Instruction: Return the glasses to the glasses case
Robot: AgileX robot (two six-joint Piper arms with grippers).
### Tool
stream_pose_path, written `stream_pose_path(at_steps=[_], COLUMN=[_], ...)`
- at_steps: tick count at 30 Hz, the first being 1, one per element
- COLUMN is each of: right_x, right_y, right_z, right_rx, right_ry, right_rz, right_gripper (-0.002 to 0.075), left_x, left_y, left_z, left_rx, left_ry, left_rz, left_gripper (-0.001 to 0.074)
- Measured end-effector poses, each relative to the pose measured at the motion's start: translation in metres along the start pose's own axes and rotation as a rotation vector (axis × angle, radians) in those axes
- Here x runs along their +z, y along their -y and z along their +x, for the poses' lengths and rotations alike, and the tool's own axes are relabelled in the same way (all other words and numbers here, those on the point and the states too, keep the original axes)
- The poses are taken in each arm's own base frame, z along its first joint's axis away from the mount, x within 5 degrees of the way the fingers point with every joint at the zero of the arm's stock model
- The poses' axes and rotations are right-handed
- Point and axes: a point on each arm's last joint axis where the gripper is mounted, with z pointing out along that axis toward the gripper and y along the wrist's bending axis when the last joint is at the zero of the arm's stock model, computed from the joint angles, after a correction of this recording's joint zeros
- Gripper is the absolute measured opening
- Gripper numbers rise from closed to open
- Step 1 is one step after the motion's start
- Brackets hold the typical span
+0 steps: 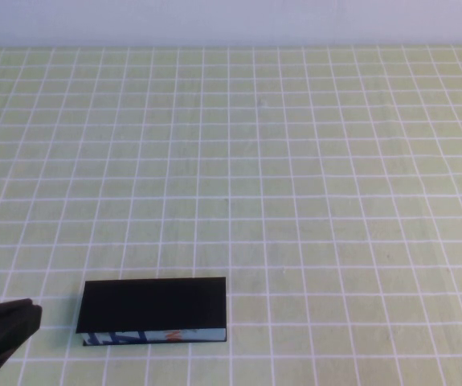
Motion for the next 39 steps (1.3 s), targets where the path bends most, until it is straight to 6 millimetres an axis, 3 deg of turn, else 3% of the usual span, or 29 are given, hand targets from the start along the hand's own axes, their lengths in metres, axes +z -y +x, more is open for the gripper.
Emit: stream_pose_path(at_steps=[10,16,22,24,30,35,39], right_x=[0.000,0.000,0.000,0.000,0.000,0.000,0.000], right_y=[0.000,0.000,0.000,0.000,-0.001,-0.001,-0.001], right_z=[0.000,0.000,0.000,0.000,0.000,0.000,0.000], right_rx=[0.005,0.006,0.007,0.007,0.009,0.011,0.011], right_ry=[0.001,0.002,0.002,0.002,0.002,0.003,0.003], right_rz=[-0.003,-0.004,-0.004,-0.004,-0.006,-0.007,-0.007], right_gripper=[-0.0018,-0.0018,-0.0018,-0.0018,-0.0018,-0.0018,-0.0018], left_x=[0.002,0.015,0.022,0.023,0.023,0.030,0.032], left_y=[0.000,-0.011,-0.027,-0.030,-0.034,-0.036,-0.037], left_z=[0.002,0.025,0.036,0.045,0.088,0.121,0.135], left_rx=[0.000,0.041,-0.017,-0.052,-0.145,-0.185,-0.206], left_ry=[-0.011,-0.055,0.280,0.378,0.462,0.426,0.328], left_rz=[-0.001,-0.107,-0.256,-0.294,-0.385,-0.458,-0.490], left_gripper=[-0.0003,-0.0003,-0.0003,-0.0003,-0.0003,-0.0003,-0.0003])
